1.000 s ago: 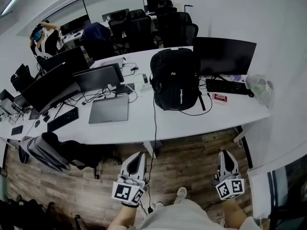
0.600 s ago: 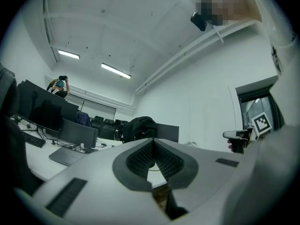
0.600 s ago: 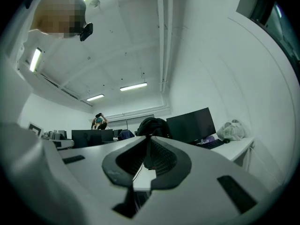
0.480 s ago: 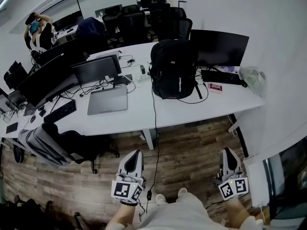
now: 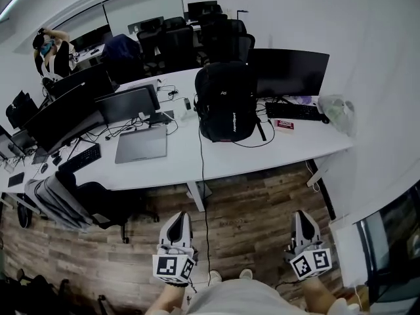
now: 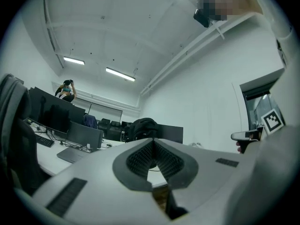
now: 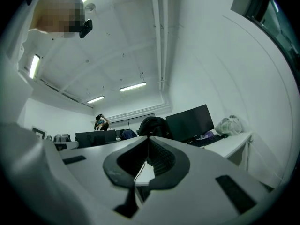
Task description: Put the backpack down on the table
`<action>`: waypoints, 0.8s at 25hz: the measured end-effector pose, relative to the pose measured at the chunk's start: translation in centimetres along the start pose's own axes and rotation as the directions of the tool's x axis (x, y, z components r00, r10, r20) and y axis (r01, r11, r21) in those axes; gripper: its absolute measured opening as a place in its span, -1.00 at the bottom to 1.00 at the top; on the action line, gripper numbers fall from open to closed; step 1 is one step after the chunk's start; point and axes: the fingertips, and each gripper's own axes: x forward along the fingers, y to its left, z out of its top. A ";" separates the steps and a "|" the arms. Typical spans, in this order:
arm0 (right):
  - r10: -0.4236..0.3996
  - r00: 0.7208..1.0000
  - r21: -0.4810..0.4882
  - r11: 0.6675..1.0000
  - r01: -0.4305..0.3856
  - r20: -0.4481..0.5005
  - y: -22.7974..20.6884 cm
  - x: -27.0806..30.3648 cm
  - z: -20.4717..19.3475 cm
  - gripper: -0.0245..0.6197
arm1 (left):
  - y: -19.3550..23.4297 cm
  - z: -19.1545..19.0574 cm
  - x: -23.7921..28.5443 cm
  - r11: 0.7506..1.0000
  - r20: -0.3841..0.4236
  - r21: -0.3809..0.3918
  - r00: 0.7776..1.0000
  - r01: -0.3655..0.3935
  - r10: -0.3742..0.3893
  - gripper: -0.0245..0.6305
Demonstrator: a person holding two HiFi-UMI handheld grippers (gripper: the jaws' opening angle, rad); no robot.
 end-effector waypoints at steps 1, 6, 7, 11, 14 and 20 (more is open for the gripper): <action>0.002 1.000 0.012 1.000 -0.002 -0.008 0.0 -0.2 -0.3 -0.87 | -0.5 0.0 -0.1 1.000 0.001 -0.001 1.000 -0.001 0.001 -0.90; 0.033 0.999 0.008 0.999 -0.032 -0.029 0.3 -1.3 -0.3 -0.88 | -2.7 0.1 -0.4 0.999 -0.005 0.008 0.999 0.033 -0.033 -0.90; 0.036 0.999 0.005 0.999 -0.036 -0.027 0.2 -1.5 -0.2 -0.88 | -3.0 0.1 -0.4 0.999 -0.005 0.008 0.999 0.032 -0.032 -0.90; 0.046 0.999 -0.010 0.999 -0.047 -0.016 -0.1 -2.2 0.3 -0.88 | -4.1 -0.1 -0.4 0.999 -0.003 0.012 0.999 0.036 -0.036 -0.90; 0.045 0.999 -0.010 0.999 -0.045 -0.016 -0.3 -2.7 0.2 -0.88 | -4.8 -0.1 -0.5 0.999 -0.009 0.017 0.999 0.048 -0.048 -0.90; 0.049 0.999 -0.003 0.999 -0.049 -0.020 -0.4 -3.0 0.0 -0.88 | -5.3 -0.3 -0.8 0.999 -0.012 0.017 0.999 0.052 -0.052 -0.90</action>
